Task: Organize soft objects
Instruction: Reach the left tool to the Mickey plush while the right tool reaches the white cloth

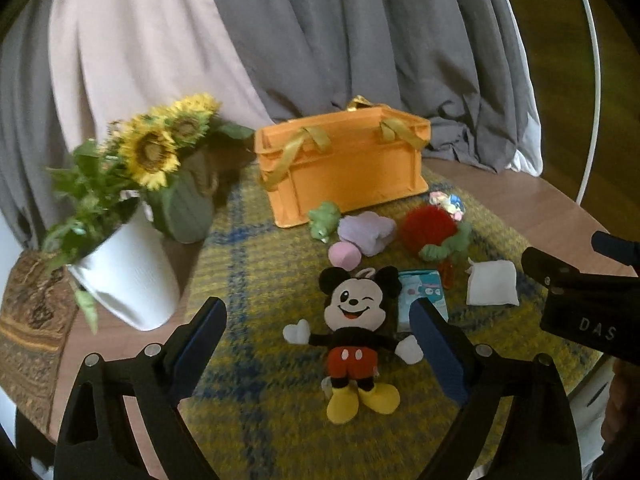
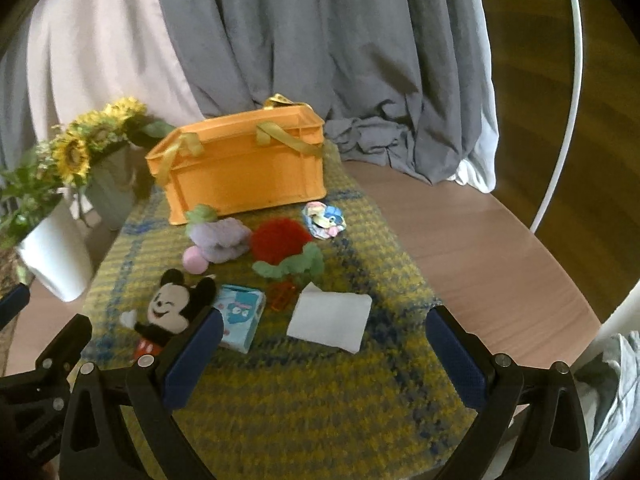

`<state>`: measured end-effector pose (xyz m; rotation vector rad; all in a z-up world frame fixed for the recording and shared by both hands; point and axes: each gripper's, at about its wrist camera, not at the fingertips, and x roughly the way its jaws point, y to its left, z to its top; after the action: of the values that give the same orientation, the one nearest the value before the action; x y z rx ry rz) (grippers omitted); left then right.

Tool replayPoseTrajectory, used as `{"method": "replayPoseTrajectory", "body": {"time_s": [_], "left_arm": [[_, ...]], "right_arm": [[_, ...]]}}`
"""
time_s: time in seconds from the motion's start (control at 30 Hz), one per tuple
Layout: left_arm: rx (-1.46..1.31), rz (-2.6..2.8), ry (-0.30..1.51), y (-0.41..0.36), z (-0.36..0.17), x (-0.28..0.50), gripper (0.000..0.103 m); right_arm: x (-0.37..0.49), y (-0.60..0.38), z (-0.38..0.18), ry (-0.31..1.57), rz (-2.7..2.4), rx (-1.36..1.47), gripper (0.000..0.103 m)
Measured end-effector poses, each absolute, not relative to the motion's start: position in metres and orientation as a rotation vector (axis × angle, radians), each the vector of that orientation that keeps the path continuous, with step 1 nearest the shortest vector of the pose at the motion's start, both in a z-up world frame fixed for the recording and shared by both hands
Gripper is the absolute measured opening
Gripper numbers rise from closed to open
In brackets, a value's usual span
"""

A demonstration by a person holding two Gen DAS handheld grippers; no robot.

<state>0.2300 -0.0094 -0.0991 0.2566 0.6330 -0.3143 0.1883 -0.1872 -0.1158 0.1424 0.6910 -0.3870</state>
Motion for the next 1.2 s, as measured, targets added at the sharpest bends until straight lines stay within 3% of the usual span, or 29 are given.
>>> {"method": "replayPoseTrajectory", "body": {"time_s": [1.2], "left_arm": [[0.227, -0.303, 0.765, -0.054, -0.177, 0.302, 0.081]], "right_arm": [[0.268, -0.245, -0.212, 0.794, -0.329, 0.211, 0.102]]}}
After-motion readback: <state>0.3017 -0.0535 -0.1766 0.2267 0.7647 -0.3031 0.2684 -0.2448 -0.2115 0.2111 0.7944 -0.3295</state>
